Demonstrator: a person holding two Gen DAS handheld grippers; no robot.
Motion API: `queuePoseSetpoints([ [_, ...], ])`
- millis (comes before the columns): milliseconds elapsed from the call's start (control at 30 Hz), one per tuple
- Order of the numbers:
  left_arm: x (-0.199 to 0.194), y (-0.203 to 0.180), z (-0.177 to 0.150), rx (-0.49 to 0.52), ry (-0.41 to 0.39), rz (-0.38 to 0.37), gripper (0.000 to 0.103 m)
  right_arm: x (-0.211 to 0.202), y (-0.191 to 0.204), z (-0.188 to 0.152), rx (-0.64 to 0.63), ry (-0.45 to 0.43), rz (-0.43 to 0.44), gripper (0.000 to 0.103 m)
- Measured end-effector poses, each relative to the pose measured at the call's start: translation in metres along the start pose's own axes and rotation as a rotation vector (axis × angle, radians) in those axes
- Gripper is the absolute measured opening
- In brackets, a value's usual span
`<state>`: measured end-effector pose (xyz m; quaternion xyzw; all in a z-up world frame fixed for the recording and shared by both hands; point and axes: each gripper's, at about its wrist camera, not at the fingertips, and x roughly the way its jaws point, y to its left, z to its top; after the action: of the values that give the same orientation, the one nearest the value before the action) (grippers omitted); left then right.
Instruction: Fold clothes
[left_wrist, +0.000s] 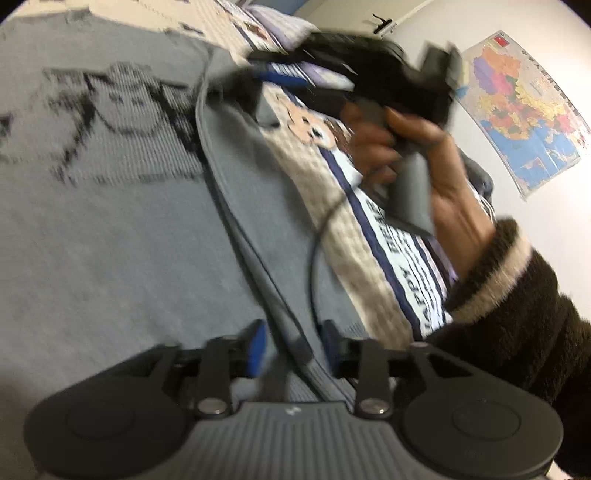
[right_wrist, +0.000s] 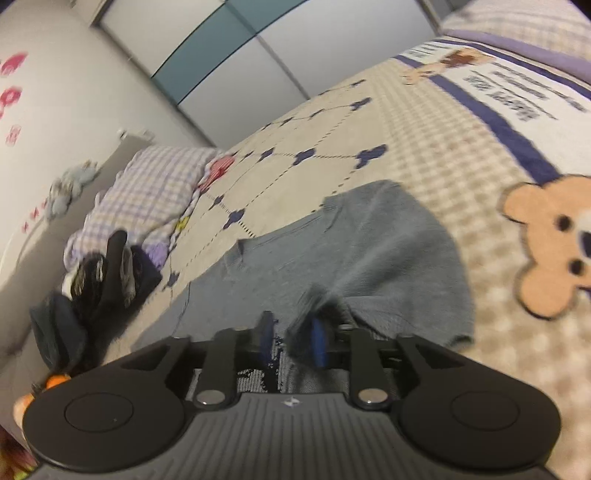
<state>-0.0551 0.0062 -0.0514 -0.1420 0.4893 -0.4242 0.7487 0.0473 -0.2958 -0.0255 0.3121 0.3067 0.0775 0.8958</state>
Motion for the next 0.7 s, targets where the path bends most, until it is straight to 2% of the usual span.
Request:
queuePoseSetpoints([
  [167,-0.014,-0.004,0.037,0.068,-0.043,0.057,0.065,-0.031,-0.014,0.011,0.079,-0.018,-0.056,0.035],
  [300,-0.008,-0.015,0.072,0.208,-0.086,0.112,0.079,-0.044,-0.03,0.01,0.19,-0.002,-0.159,0.037],
  [367,0.002,-0.016,0.089,0.282,-0.095,0.129,0.083,-0.048,-0.036,0.005,0.222,0.021,-0.202,0.038],
  [500,0.018,-0.005,0.116,0.321,-0.069,0.002,0.091,-0.064,-0.047,0.004,0.248,0.049,-0.136,0.038],
  [567,0.023,-0.004,0.123,0.34,-0.031,-0.087,0.091,-0.074,-0.052,0.011,0.24,0.026,-0.099,0.038],
  [633,0.028,-0.001,0.131,0.325,0.025,-0.221,0.091,-0.081,-0.067,0.018,0.292,-0.014,-0.048,0.038],
  [700,0.028,0.005,0.135,0.285,0.024,-0.296,0.091,-0.087,-0.085,0.025,0.35,-0.06,-0.018,0.039],
])
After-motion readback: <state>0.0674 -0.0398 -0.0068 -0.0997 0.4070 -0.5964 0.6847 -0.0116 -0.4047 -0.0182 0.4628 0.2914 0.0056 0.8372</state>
